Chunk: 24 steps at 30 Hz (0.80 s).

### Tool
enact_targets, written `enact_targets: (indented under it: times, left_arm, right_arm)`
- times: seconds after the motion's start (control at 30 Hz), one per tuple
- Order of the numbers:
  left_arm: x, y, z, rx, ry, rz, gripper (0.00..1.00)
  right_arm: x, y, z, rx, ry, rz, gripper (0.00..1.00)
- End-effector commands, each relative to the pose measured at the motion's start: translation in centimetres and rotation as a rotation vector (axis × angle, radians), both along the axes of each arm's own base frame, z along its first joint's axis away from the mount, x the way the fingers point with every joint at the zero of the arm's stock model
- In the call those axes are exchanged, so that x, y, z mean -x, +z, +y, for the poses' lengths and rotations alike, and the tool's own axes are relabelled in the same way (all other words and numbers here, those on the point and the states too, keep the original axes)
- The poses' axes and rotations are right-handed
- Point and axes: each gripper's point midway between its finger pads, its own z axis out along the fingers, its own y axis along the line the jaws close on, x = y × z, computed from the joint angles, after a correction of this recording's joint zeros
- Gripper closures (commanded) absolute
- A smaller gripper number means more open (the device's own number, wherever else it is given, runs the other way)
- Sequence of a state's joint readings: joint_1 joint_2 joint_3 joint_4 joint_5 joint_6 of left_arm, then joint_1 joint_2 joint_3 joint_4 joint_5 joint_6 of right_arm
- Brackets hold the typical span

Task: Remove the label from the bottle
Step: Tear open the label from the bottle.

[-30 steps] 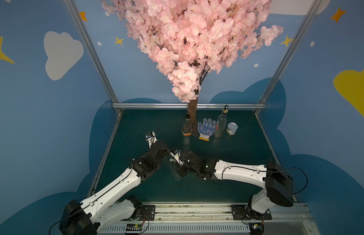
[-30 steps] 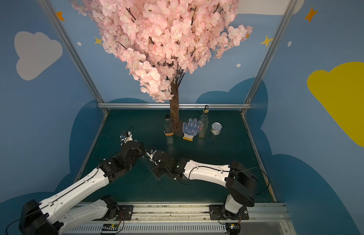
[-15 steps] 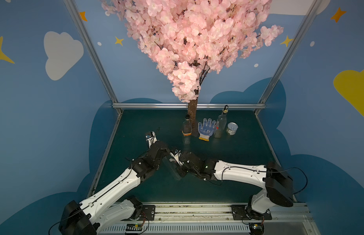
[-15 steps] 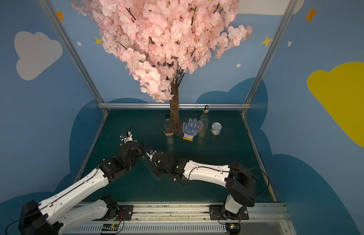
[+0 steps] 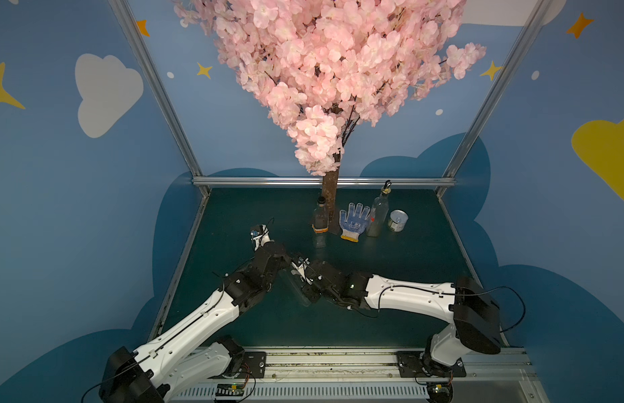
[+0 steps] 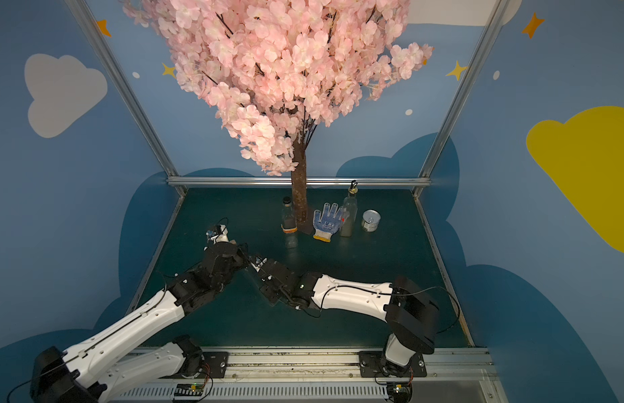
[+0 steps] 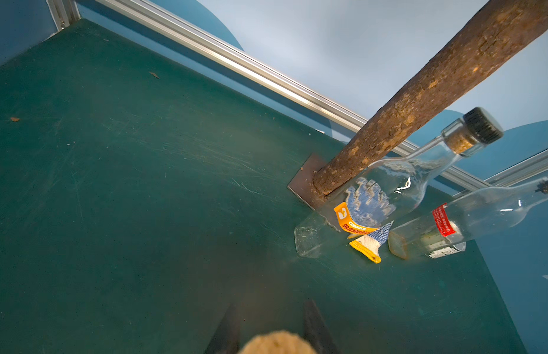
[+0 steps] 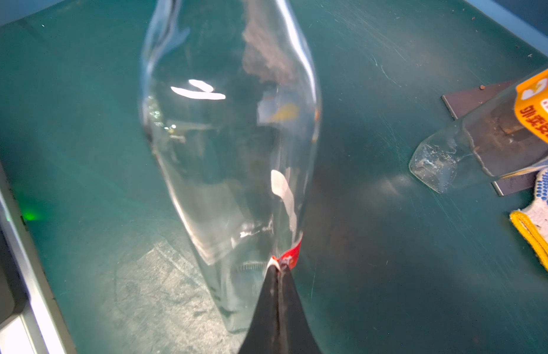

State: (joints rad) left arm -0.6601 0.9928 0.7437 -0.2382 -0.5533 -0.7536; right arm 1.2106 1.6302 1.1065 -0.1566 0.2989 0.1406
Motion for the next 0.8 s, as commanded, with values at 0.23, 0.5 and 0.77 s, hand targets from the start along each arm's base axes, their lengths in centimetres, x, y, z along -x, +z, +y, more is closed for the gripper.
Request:
enact_targets:
  times: [0.23,0.5,0.77]
  left_arm:
    - [0.41,-0.97,-0.26,-0.055,-0.066,0.038,0.98]
    - [0.33,-1.10,-0.48,-0.061,-0.086,0.037,0.98]
    - [0.25,-1.21,-0.51,-0.060,-0.098,0.039,0.98]
  right_arm:
    - [-1.08,-1.02,-1.47,0.072,-0.036,-0.034,1.00]
    - [-1.35,-0.99,-1.73,0.074,-0.042,-0.039,1.00]
    - [-1.46,-0.55,-1.84,0.062,-0.037,-0.044,1.00]
